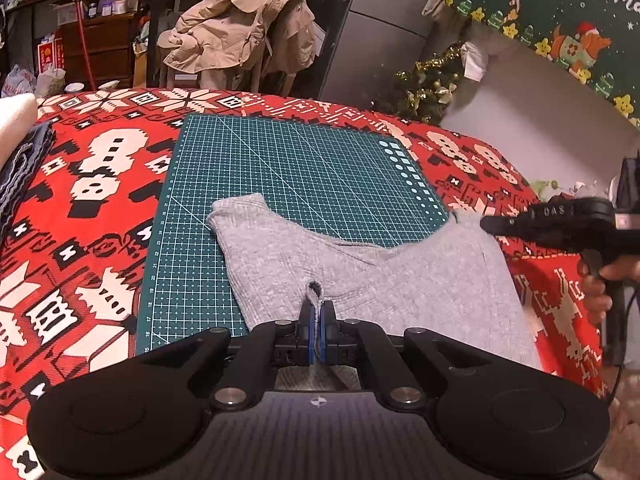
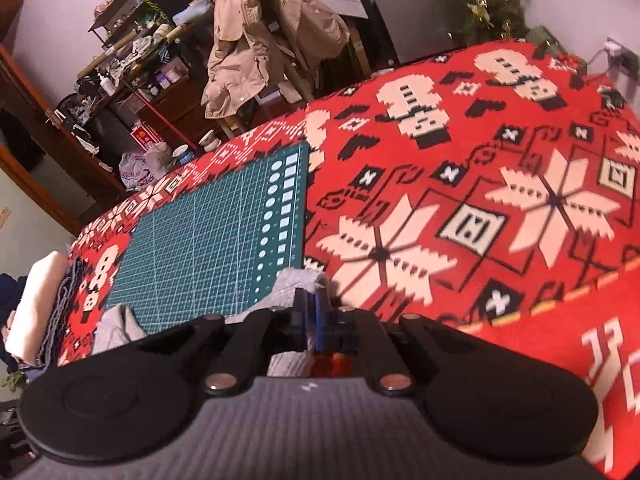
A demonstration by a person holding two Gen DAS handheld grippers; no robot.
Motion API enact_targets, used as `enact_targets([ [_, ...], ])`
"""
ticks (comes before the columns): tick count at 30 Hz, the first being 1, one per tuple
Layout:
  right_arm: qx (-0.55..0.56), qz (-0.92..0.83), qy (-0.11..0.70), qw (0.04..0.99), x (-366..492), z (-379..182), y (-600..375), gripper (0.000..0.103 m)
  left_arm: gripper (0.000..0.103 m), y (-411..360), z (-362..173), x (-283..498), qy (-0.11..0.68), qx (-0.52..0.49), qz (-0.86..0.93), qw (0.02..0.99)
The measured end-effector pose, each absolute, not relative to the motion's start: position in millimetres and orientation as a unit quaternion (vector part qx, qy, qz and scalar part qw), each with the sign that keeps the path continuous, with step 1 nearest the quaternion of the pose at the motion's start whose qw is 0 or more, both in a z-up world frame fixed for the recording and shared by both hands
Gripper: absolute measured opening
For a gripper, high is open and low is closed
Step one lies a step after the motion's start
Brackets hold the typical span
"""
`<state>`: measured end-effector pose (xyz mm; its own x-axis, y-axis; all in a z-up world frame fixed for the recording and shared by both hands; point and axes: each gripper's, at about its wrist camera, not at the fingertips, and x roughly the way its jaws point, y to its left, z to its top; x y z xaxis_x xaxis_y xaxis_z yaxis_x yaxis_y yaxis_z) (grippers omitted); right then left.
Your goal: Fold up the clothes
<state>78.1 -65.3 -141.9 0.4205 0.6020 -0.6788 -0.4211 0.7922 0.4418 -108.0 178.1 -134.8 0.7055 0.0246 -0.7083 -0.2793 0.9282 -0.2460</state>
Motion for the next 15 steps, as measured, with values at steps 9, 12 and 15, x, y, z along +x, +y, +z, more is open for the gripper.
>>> enact_targets([
  [9,0.133,0.273,0.435,0.847,81,-144,-81,0.012,0.003,181,-138,-104,0.381,-0.179,0.079,0.904],
  [12,0.115,0.291,0.425,0.849,56,-129,-89,0.012,0.003,185,-138,-104,0.381,-0.194,0.078,0.901],
  [15,0.089,0.324,0.426,0.84,19,-115,-92,0.012,0.005,187,-135,-106,0.377,-0.207,0.077,0.899],
])
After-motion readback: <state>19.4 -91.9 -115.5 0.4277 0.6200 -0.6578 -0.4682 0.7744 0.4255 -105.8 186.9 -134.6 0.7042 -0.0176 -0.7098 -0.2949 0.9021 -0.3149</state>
